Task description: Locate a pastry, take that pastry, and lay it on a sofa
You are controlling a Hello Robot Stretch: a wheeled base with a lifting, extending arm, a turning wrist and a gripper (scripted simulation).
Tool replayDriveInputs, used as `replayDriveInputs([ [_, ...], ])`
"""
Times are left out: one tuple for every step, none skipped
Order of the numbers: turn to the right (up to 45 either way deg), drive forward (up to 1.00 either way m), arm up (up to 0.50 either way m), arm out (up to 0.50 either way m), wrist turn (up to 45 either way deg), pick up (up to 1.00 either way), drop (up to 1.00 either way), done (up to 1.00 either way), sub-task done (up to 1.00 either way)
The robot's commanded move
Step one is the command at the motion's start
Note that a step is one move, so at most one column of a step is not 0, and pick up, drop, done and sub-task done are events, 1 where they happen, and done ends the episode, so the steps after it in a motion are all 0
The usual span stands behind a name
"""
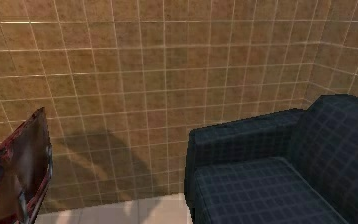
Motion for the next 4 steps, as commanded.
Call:
replayDriveInputs([
  [0.0, 0.0, -0.32, 0.0, 0.0, 0.0, 0.0, 0.0, 0.0],
  [0.0, 0.0, 0.0, 0.0, 0.0, 0.0, 1.0, 0.0, 0.0],
  [0.0, 0.0, 0.1, 0.0, 0.0, 0.0, 0.0, 0.0, 0.0],
  [0.0, 0.0, 0.0, -0.08, 0.0, 0.0, 0.0, 0.0, 0.0],
])
